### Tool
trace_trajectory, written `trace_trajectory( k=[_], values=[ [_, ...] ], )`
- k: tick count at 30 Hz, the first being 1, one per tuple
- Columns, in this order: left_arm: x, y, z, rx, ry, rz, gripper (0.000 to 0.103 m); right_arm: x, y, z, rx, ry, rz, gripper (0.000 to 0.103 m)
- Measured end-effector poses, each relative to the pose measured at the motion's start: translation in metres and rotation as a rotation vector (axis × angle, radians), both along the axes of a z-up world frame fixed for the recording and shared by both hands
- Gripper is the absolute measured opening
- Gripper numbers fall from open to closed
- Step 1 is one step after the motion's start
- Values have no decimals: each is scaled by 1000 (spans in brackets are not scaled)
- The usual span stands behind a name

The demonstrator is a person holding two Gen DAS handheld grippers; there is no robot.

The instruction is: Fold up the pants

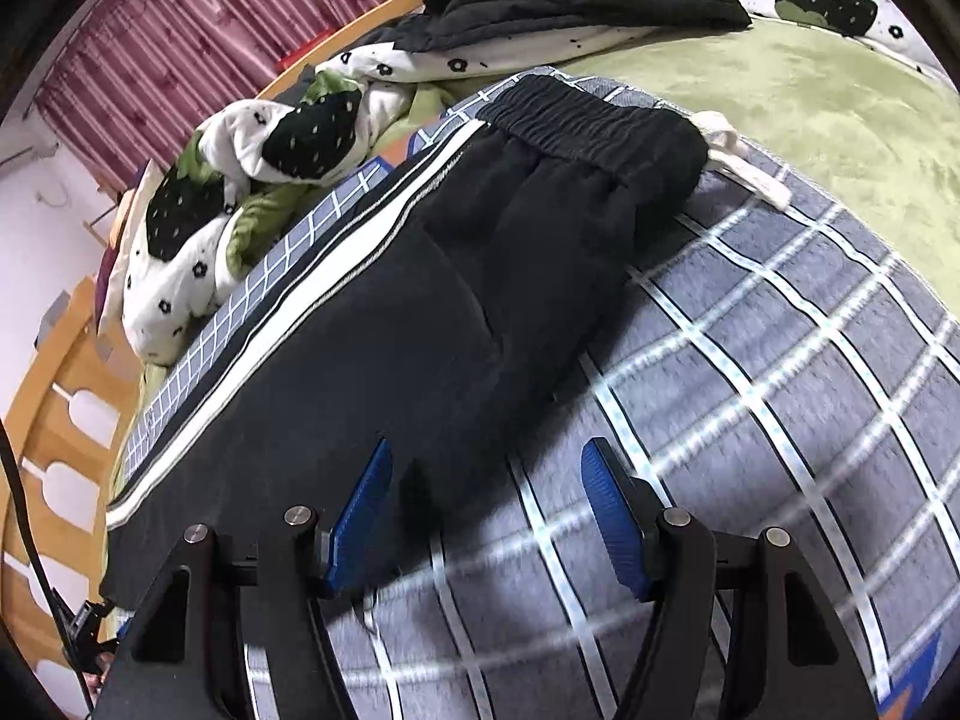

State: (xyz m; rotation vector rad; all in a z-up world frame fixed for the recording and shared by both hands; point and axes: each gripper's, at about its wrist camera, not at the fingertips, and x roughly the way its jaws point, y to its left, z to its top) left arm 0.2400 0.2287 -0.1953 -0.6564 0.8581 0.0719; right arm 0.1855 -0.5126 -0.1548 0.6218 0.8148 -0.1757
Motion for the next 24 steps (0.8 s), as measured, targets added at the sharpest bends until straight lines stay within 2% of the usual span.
trace_trajectory(
  k=[5, 6, 7, 8, 9, 10, 11, 13, 16, 19, 21, 24],
  values=[
    [31, 0, 0, 77, -2, 30, 64, 44, -6, -10, -30, 6, -21, 65],
    [35, 3, 0, 76, 3, 48, 57, 50, -8, -10, -40, 6, -27, 64],
    [39, 7, 0, 76, 8, 74, 51, 59, -11, -11, -56, 9, -37, 60],
    [42, 10, 1, 84, 18, 96, 34, 69, -14, -11, -68, 20, -54, 54],
    [45, 12, 1, 90, 25, 101, 19, 76, -16, -12, -74, 32, -69, 42],
    [50, 15, 4, 81, 28, 89, 16, 83, -20, -12, -71, 39, -82, 32],
    [53, 17, 9, 79, 38, 84, 12, 88, -23, -11, -64, 43, -96, 27],
    [55, 15, 29, 98, 23, 62, 10, 95, -25, 1, -64, 43, -91, 18],
    [41, 7, 79, 138, -65, 1, 10, 87, -26, 37, -33, -28, -82, 14],
    [10, -1, 115, 170, -95, -43, 10, 65, -27, 77, 17, -92, -53, 14],
    [-18, -5, 126, 221, -93, -73, 10, 45, -24, 101, -40, -103, -27, 14],
    [-63, 2, 122, 167, -86, -99, 10, 4, -32, 116, -84, -87, 6, 14]
  ],
)
